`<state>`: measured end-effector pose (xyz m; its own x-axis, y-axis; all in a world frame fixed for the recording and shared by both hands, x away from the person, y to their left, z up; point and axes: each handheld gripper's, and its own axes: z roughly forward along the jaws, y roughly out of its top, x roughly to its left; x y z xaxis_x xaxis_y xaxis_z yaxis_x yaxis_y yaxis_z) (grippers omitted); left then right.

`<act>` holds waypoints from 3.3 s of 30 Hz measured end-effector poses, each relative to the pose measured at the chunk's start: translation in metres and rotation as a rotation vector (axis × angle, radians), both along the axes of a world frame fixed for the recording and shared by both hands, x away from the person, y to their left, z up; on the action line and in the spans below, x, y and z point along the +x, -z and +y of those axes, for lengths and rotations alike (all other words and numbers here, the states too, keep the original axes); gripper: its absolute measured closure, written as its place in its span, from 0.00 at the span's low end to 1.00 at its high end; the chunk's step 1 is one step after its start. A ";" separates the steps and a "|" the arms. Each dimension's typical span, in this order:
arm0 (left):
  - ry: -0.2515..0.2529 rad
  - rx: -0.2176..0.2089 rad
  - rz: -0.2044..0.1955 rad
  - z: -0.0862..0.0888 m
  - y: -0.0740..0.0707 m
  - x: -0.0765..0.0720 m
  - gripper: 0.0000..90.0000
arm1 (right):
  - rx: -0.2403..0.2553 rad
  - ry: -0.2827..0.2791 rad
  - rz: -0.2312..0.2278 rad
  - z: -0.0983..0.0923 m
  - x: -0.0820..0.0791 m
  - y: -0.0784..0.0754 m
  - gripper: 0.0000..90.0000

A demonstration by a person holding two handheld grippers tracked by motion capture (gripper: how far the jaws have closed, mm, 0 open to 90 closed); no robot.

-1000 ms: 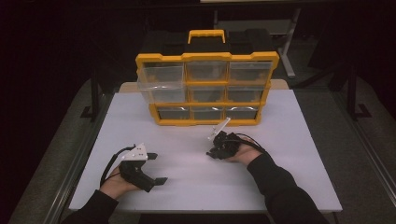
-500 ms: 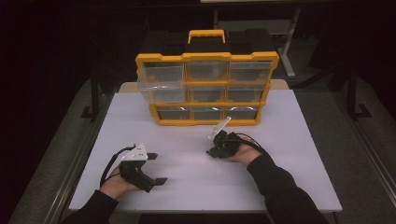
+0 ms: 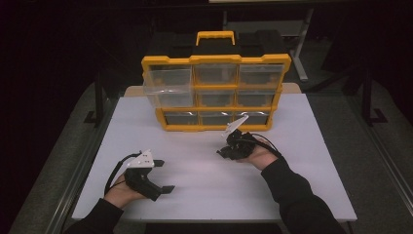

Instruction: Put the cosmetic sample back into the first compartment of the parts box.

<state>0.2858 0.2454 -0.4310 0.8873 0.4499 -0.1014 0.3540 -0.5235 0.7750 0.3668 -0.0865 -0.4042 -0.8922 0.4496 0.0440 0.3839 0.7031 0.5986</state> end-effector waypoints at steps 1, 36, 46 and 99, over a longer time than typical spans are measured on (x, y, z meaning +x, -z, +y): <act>0.000 0.000 0.001 0.000 0.000 0.000 0.00 | 0.002 0.000 -0.006 0.000 0.000 -0.002 0.88; 0.002 -0.003 -0.002 0.000 -0.001 0.000 0.00 | 0.008 0.019 -0.067 0.001 0.006 -0.072 0.88; 0.002 -0.003 -0.002 0.000 -0.001 0.000 0.00 | 0.007 0.021 -0.080 0.003 0.009 -0.089 0.88; 0.003 -0.009 0.000 0.000 -0.001 0.000 0.00 | 0.051 -0.004 -0.196 0.025 0.026 -0.214 0.88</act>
<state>0.2855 0.2452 -0.4297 0.8887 0.4462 -0.1054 0.3522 -0.5174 0.7799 0.3929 -0.0612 -0.1902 -0.8875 0.4480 -0.1080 0.2541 0.6712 0.6963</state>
